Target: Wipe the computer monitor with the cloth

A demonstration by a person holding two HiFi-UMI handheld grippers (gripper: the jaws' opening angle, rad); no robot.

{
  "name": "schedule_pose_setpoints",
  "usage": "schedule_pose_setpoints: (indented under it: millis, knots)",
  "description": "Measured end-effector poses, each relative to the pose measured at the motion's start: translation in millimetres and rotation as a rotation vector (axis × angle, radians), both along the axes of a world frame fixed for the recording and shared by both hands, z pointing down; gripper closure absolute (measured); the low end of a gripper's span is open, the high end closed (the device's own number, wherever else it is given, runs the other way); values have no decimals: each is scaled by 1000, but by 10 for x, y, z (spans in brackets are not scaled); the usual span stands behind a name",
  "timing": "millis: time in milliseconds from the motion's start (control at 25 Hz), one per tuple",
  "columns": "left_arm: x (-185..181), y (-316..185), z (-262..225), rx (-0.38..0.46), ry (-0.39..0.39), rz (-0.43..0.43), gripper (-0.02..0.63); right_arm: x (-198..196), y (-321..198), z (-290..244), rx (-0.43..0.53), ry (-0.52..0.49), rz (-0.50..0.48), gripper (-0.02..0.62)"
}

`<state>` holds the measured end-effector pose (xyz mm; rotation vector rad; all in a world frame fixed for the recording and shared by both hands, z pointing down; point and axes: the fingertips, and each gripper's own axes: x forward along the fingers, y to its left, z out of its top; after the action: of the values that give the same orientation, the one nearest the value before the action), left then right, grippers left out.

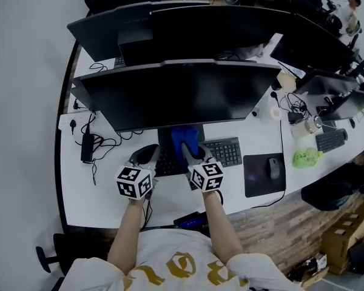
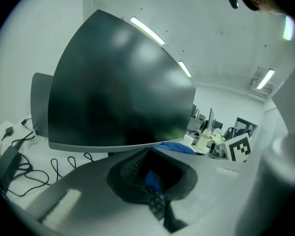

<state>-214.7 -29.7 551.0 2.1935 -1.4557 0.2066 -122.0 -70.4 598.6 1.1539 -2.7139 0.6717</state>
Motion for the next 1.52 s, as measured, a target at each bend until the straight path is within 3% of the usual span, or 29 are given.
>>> schedule_pose_setpoints:
  millis: [720, 1520]
  knots:
    - [-65, 334, -622, 160, 30, 61, 606, 216, 639, -871, 146, 130, 170, 505]
    - [-172, 367, -653, 173, 49, 89, 606, 120, 756, -998, 162, 150, 217, 505]
